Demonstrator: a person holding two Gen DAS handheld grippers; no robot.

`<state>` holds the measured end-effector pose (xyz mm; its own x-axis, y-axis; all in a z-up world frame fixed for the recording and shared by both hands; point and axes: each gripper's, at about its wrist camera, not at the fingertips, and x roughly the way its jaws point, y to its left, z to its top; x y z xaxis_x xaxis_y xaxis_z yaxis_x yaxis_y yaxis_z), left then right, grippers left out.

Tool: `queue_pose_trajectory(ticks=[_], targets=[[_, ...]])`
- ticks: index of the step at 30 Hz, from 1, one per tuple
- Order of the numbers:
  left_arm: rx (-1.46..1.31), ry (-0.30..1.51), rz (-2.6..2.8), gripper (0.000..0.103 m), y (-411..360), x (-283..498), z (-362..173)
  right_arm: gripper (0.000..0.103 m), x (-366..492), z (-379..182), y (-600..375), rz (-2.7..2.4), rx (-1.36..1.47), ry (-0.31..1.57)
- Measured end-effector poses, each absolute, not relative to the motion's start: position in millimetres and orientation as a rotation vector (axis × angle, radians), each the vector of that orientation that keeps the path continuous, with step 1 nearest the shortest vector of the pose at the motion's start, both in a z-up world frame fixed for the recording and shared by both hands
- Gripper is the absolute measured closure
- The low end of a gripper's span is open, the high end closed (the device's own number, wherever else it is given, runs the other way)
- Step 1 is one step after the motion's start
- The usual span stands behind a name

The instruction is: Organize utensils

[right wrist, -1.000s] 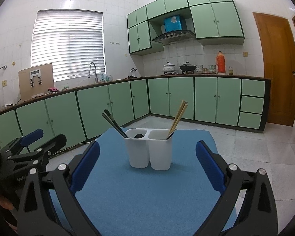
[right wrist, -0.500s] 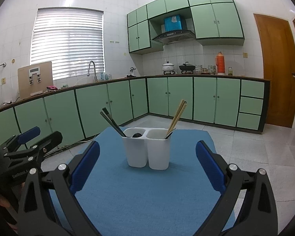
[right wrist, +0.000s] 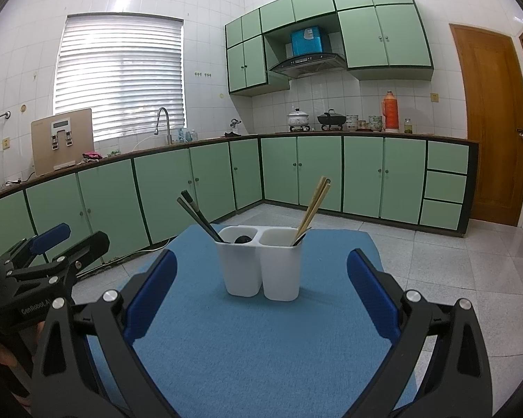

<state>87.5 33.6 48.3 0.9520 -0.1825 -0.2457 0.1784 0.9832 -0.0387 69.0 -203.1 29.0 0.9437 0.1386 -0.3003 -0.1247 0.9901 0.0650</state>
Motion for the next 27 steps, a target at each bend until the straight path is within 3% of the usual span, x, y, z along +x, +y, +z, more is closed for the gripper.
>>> queue_pose_trajectory(ticks=[27], targets=[[-0.016, 0.254, -0.183, 0.006, 35.5, 86.0, 47.8, 0.008, 72.2, 28.5, -202.7, 0.135, 0.044, 0.311]])
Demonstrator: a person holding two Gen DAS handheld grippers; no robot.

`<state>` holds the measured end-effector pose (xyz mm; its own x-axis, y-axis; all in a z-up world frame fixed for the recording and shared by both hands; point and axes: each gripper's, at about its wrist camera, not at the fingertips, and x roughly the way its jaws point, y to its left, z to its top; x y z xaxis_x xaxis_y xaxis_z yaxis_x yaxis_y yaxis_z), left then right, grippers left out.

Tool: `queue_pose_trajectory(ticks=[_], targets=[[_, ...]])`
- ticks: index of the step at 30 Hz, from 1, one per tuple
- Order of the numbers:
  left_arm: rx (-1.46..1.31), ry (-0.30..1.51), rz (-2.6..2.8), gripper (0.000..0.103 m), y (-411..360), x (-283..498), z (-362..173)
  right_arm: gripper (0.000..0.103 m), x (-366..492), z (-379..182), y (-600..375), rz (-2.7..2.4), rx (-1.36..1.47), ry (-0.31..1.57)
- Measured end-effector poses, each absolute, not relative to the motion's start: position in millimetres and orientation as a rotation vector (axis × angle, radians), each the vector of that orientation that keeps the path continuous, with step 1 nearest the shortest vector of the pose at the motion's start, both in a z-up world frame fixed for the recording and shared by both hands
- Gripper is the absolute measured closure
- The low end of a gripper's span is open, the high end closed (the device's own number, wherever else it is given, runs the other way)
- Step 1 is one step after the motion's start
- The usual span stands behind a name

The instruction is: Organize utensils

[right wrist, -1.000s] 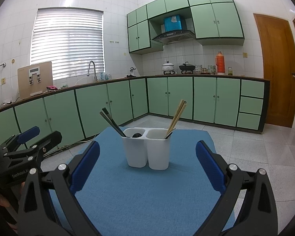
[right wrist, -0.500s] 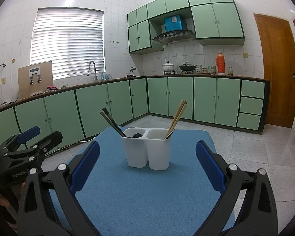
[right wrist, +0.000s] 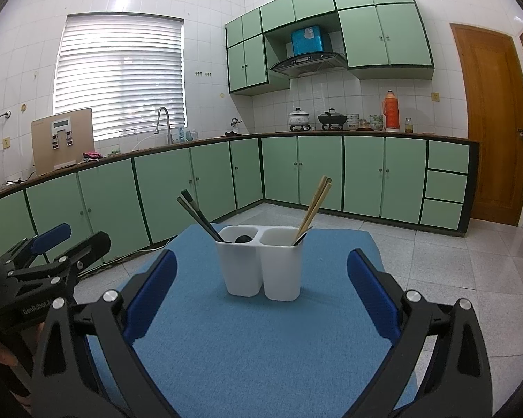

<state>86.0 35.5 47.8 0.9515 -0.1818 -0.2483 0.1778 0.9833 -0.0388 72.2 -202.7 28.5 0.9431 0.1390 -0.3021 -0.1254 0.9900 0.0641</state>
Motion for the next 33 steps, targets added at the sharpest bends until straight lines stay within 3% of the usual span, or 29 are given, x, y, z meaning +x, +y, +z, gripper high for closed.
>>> queue_pose_trajectory(ticks=[33], targets=[[-0.013, 0.252, -0.165, 0.006, 34.5, 92.5, 46.4, 0.008, 72.2, 26.6, -203.7, 0.133, 0.048, 0.315]])
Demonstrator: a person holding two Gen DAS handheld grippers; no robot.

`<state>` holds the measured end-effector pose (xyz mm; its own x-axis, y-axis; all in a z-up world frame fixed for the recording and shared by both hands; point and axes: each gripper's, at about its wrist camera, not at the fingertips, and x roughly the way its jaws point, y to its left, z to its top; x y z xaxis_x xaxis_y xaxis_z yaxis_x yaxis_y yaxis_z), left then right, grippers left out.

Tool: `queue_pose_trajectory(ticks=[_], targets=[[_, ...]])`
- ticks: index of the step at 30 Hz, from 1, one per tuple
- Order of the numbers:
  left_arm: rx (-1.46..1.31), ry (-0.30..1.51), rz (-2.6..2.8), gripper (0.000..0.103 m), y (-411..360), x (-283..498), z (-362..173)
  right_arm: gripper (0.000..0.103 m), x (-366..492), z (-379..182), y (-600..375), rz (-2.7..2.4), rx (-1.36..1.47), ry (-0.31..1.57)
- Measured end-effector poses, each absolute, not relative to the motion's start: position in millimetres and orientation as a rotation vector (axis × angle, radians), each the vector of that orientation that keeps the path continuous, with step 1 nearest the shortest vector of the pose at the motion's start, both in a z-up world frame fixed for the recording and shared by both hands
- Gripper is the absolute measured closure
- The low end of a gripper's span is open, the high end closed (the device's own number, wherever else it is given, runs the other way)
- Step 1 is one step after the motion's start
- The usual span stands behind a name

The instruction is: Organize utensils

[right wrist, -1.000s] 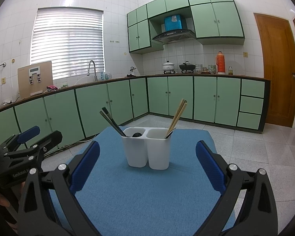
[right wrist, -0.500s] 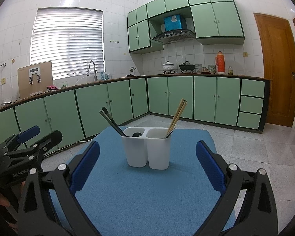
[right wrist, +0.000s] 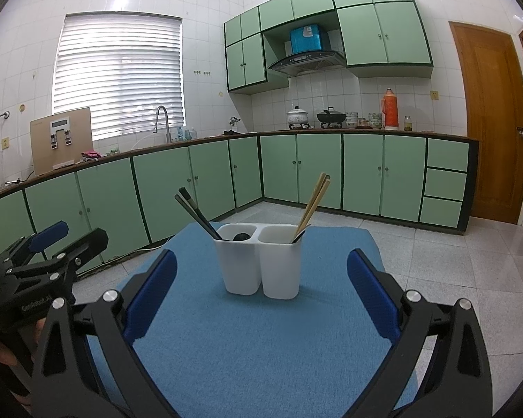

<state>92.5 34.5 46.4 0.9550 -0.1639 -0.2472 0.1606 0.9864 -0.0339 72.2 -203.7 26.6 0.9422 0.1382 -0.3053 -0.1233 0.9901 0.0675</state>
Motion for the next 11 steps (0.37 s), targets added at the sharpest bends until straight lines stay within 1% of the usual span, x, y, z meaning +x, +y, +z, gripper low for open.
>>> queue_pose_trajectory(ticks=[11], targets=[[-0.015, 0.253, -0.166, 0.006, 35.3, 92.1, 46.4, 0.008, 72.3, 27.3, -204.4, 0.134, 0.047, 0.315]])
